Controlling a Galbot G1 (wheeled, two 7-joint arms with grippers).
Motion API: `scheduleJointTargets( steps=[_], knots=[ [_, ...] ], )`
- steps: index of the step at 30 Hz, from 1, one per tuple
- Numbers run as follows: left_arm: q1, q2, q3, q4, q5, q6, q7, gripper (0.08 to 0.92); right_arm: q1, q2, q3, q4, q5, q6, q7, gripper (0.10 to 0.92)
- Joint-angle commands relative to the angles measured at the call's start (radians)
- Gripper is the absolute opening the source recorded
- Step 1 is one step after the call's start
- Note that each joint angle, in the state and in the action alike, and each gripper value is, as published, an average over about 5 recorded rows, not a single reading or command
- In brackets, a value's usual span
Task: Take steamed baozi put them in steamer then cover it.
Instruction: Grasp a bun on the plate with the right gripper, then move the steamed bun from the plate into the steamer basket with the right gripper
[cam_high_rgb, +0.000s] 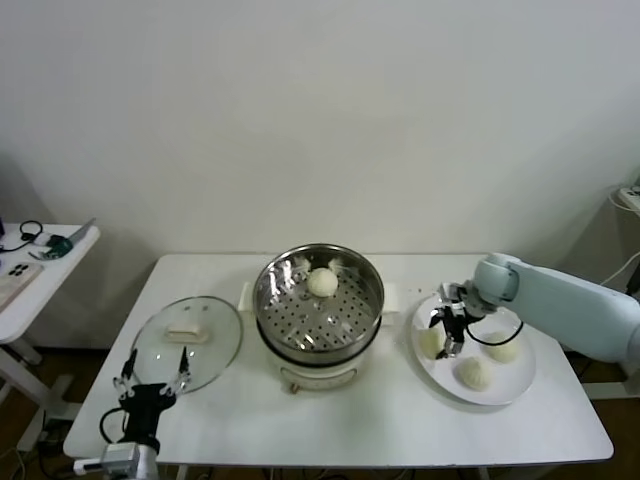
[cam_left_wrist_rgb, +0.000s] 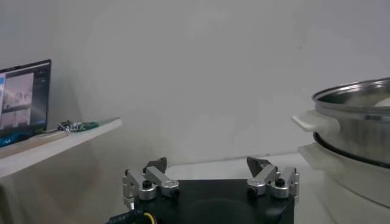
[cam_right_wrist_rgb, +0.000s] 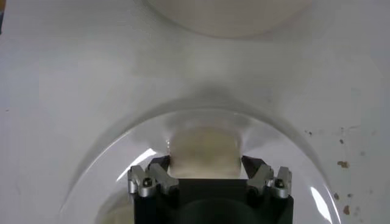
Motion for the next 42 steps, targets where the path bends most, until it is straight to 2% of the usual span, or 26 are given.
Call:
scheduleJointTargets(
  steps=[1, 10, 19, 30, 42],
  knots=[
    [-0.001, 0.000, -0.001, -0.001, 0.000, 0.000, 0.000, 0.823, -0.002, 0.005, 0.005, -0.009, -0.002, 0.001, -0.012, 0.743],
    [-0.001, -0.003, 0.002, -0.004, 0.000, 0.000, 0.000, 0.823, 0.079, -0.036, -0.014, 0.026, 0.064, -0.002, -0.003, 0.713],
    [0.003, 0.000, 0.007, -0.010, 0.001, 0.002, 0.000, 0.823, 0.468, -0.061, -0.225, 0.084, 0.249, 0.020, -0.027, 0.713],
    [0.001, 0.019, 0.031, -0.019, 0.063, -0.004, 0.000, 0.823, 0.806, 0.101, -0.417, 0.098, 0.534, 0.011, -0.038, 0.721],
    [0.006, 0.049, 0.046, -0.029, 0.056, 0.005, -0.001, 0.823, 0.674, 0.313, -0.297, 0.139, 0.599, -0.082, 0.049, 0.717]
  ],
)
